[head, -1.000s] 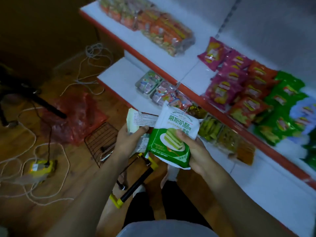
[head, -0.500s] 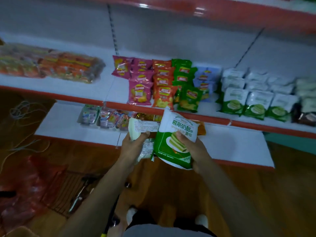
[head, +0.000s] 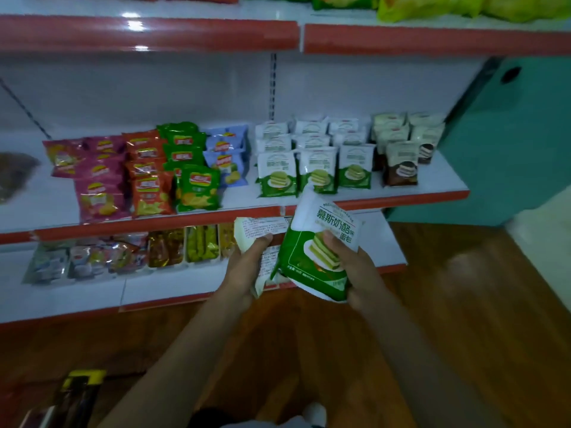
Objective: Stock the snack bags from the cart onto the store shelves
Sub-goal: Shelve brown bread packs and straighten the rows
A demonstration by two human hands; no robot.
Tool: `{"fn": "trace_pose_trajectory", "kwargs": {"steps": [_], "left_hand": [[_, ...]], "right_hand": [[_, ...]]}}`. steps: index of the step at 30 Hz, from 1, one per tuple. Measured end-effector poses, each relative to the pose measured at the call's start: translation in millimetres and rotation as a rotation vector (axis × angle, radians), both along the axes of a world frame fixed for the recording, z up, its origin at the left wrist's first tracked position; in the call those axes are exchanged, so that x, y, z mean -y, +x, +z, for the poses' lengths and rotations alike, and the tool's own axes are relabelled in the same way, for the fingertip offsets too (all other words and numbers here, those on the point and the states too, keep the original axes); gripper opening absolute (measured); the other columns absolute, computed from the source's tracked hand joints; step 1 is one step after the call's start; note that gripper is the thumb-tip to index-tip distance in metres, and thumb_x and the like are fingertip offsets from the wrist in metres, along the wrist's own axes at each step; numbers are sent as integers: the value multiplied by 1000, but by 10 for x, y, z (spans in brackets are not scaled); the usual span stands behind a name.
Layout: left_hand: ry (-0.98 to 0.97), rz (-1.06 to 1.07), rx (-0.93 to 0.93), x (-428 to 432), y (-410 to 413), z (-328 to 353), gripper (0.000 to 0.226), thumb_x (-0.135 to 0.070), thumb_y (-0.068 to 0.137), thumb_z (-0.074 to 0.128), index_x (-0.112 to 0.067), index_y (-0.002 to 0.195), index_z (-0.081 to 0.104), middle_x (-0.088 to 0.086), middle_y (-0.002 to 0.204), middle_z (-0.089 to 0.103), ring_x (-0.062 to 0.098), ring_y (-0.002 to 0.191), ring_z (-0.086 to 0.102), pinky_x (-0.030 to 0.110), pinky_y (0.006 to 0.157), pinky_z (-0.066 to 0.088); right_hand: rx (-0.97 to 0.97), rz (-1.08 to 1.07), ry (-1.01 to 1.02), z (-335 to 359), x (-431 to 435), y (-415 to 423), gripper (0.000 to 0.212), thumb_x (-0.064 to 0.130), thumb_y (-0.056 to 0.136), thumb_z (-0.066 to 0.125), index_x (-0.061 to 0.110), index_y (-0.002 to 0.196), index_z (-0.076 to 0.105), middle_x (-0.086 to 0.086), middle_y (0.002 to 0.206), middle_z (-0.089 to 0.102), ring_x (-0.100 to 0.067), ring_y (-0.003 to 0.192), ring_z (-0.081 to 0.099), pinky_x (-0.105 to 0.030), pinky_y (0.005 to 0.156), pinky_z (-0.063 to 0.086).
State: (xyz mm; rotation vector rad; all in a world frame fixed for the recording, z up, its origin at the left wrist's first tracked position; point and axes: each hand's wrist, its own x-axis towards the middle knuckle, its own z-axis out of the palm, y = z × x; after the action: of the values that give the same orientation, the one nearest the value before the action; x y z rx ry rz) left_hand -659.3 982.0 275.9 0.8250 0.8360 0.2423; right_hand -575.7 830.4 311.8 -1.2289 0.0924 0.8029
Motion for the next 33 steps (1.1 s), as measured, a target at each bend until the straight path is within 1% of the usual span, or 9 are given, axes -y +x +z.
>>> {"fn": "trace_pose_trajectory", "kwargs": {"steps": [4,8,10,12,16,21,25,29,33], "left_hand": [[-33,-29,-22,567,387,42,42,-20,87,63,-6,126,55,21,108,69,33,79,71,34,52,56],[4,-84,-34,880,703,72,44,-27,87,65,-7,125,55,21,109,68,32,76,72,35,53,57],[55,-106,-35,948,854,89,58,-37,75,76,-9,122,58,18,108,70,33,85,71,45,68,59],[99,-145,-68,985,997,86,71,-42,60,83,-9,118,60,16,107,70,35,95,68,56,86,53],[89,-117,-60,1032,1282,63,26,-19,78,73,-12,102,65,19,104,70,37,98,66,59,90,49],[57,-66,-43,901,1728,55,39,-9,84,67,-2,120,56,24,110,65,41,100,63,53,80,55],[61,-62,-29,706,2094,31,25,-6,84,65,-3,108,58,32,109,62,42,95,64,47,69,58],[46,-66,43,610,2339,109,23,2,86,58,-3,109,57,21,95,64,31,81,64,36,49,58],[147,-38,26,528,2427,-26,20,5,86,56,0,105,60,19,91,64,34,82,62,31,56,58]], "right_hand": [[-20,-55,32,1,572,325,52,24,68,74,12,117,63,-16,109,71,-33,98,69,-47,80,57],[8,-83,64,14,900,609,55,24,68,74,10,120,61,-16,111,70,-33,100,68,-49,84,55],[37,-101,76,25,982,746,54,23,67,75,12,118,63,-14,108,71,-31,98,69,-47,82,57],[63,-111,79,35,1031,876,49,22,66,75,14,113,64,-11,105,73,-28,95,70,-43,78,58],[65,-91,67,21,1028,1147,45,21,67,74,15,111,65,-10,104,73,-26,92,71,-39,73,60],[70,-74,37,-9,841,1575,51,25,64,76,15,112,65,-10,106,73,-27,96,70,-45,84,56],[65,-70,22,-29,632,1961,53,26,62,77,13,112,65,-12,106,72,-29,96,70,-46,85,55],[86,-34,24,-52,497,2273,51,25,67,76,13,115,65,-12,108,72,-29,97,70,-46,86,55],[77,39,-72,-181,446,2458,55,35,64,81,20,115,67,-8,109,72,-27,100,69,-49,91,53]]}}
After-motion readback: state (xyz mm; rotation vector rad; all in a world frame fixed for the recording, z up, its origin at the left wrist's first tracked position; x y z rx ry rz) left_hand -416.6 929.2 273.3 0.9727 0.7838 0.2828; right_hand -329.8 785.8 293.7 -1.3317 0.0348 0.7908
